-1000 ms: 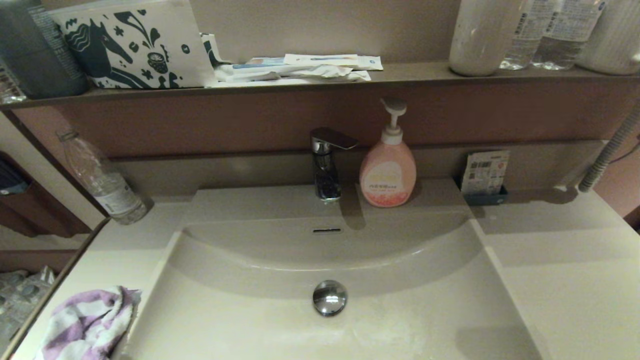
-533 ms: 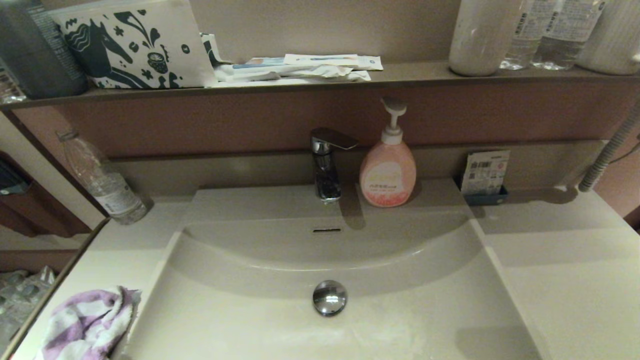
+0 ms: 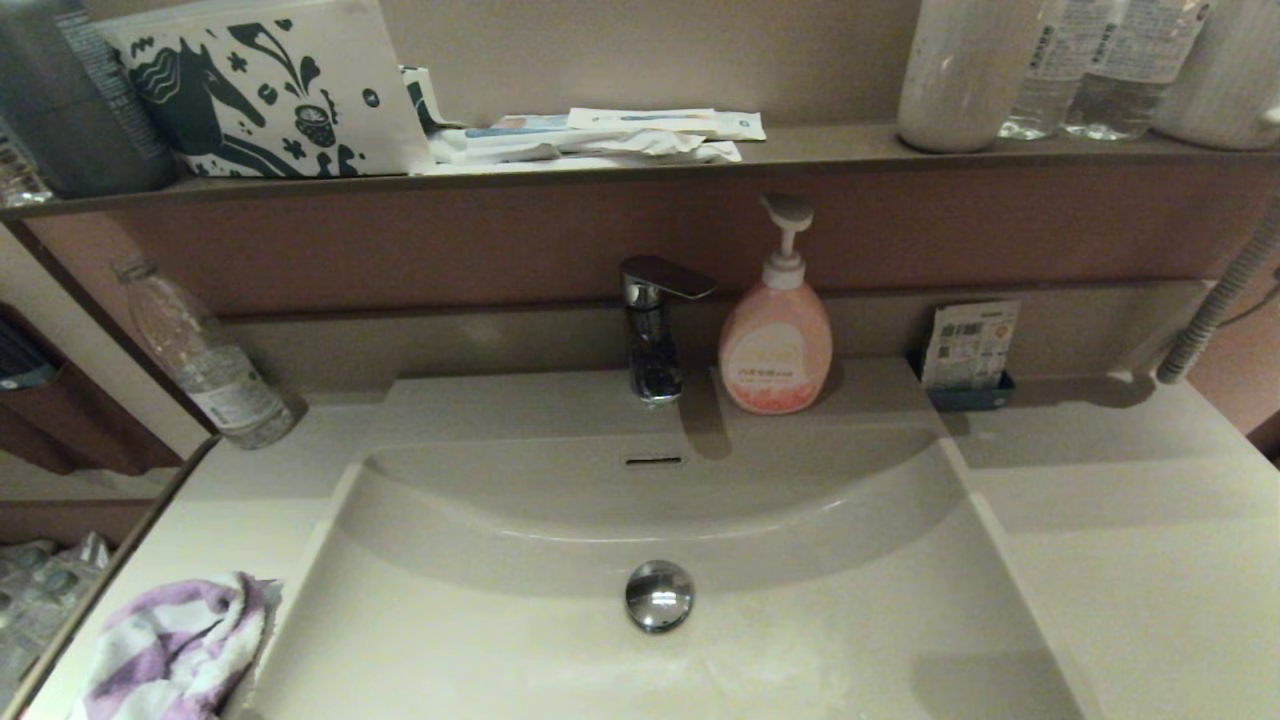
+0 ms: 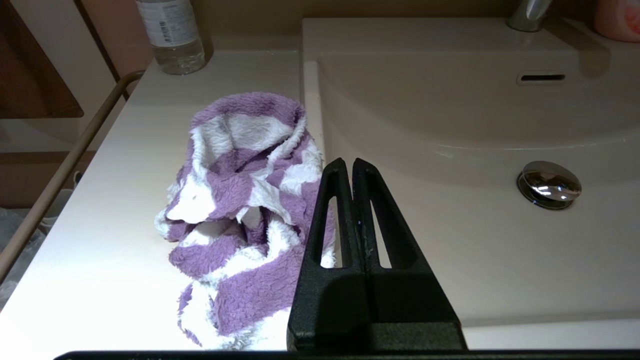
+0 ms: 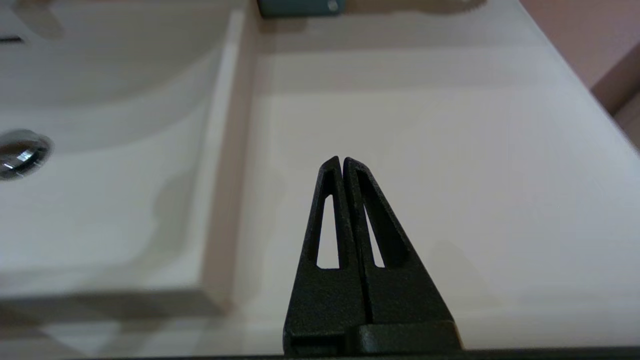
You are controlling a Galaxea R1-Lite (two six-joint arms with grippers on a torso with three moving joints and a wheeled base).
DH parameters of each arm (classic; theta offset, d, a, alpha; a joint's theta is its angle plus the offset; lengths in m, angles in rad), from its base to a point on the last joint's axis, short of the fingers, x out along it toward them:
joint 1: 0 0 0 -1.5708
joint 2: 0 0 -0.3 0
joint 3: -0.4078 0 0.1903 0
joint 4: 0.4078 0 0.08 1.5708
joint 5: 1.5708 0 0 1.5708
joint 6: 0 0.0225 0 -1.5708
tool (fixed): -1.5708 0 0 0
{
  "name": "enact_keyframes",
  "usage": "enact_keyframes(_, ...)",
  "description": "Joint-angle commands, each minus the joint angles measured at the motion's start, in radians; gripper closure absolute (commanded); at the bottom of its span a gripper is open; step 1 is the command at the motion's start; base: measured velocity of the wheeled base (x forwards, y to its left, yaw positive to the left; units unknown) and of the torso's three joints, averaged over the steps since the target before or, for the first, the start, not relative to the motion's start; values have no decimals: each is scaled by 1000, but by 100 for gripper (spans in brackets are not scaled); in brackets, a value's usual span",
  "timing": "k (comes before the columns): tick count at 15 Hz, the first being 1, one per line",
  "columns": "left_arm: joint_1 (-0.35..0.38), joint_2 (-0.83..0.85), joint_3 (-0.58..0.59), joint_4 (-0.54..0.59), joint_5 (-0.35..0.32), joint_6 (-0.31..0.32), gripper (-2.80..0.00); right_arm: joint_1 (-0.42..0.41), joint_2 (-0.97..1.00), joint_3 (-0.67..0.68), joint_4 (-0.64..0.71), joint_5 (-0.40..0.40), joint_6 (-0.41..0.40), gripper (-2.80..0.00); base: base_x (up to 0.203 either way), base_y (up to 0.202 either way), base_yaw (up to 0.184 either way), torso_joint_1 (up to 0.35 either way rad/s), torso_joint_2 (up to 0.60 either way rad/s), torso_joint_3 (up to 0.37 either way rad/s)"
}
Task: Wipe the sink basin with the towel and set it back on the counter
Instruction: Turn on the faucet
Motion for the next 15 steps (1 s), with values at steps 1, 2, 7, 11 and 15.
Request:
enact_keyframes(1, 1, 2, 0, -1, 0, -1, 0, 8, 162, -66, -6, 1, -1, 0, 0, 0, 0, 0, 0, 0)
enact_keyframes(2, 1, 2, 0, -1, 0, -1, 0, 13, 234, -100, -28, 5, -8, 0, 0, 0, 0, 0, 0, 0)
enact_keyframes(7, 1, 2, 0, -1, 0, -1, 0, 26, 570, -184, -223, 24, -124, 0, 0, 0, 0, 0, 0, 0)
enact_keyframes(11, 1, 2, 0, -1, 0, -1, 0, 218, 856, -272, -324, 15, -136, 0, 0, 0, 0, 0, 0, 0)
enact_keyframes(15, 1, 2, 0, -1, 0, -1, 0, 485, 1172, -410, -475, -170, -54, 0, 0, 0, 0, 0, 0, 0)
